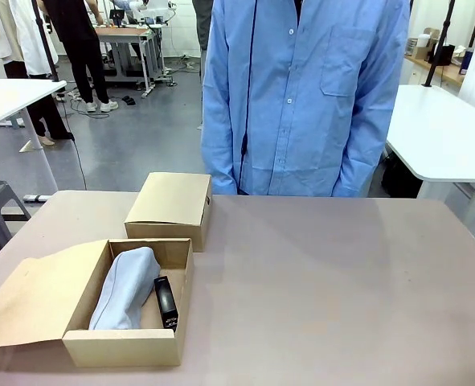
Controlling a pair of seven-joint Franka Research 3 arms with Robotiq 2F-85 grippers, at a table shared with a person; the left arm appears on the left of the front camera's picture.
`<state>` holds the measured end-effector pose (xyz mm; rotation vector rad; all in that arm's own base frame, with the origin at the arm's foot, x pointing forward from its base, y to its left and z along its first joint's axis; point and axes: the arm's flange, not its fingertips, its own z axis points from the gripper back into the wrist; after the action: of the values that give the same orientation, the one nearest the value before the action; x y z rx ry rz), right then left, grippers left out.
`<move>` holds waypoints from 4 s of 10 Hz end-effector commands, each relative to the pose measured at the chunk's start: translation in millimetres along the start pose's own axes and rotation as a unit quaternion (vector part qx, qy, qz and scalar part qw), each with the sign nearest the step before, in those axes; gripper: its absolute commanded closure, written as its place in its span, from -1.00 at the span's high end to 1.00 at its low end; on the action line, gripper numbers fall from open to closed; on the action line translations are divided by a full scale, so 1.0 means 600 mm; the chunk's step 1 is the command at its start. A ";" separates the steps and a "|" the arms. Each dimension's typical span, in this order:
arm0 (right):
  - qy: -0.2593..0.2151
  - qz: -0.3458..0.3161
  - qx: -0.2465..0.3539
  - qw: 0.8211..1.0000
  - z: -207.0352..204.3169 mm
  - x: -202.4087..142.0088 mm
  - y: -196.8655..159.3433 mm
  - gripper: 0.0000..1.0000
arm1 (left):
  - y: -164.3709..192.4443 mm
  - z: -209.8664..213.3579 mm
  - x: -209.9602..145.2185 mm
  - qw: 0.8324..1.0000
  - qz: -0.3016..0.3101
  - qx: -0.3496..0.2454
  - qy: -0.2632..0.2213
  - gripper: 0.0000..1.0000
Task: Place items inside the box.
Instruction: Close the lid of the Mailer Box closest to the robot.
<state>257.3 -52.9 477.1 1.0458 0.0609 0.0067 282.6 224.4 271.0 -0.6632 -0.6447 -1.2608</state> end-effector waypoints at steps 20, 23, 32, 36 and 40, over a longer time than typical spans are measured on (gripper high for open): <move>-0.002 -0.006 0.008 1.000 0.004 0.000 0.009 1.00 | -0.003 -0.014 0.186 0.967 -0.114 0.021 -0.226 1.00; -0.002 -0.006 0.008 1.000 0.004 0.000 0.009 1.00 | -0.040 -0.023 0.314 0.952 -0.160 0.003 -0.260 1.00; -0.002 -0.006 0.008 1.000 0.004 0.000 0.009 1.00 | -0.041 -0.305 0.405 0.965 -0.180 -0.128 -0.139 1.00; -0.002 -0.006 0.008 1.000 0.004 0.000 0.009 1.00 | -0.034 -0.336 0.373 0.973 -0.172 -0.127 -0.083 1.00; -0.002 -0.006 0.008 1.000 0.004 0.000 0.009 1.00 | -0.037 -0.275 0.386 0.971 -0.169 -0.117 -0.124 1.00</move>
<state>257.3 -52.6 477.3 1.0459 0.0612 0.0067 363.1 -58.8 324.4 -0.9219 -0.8119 -1.6291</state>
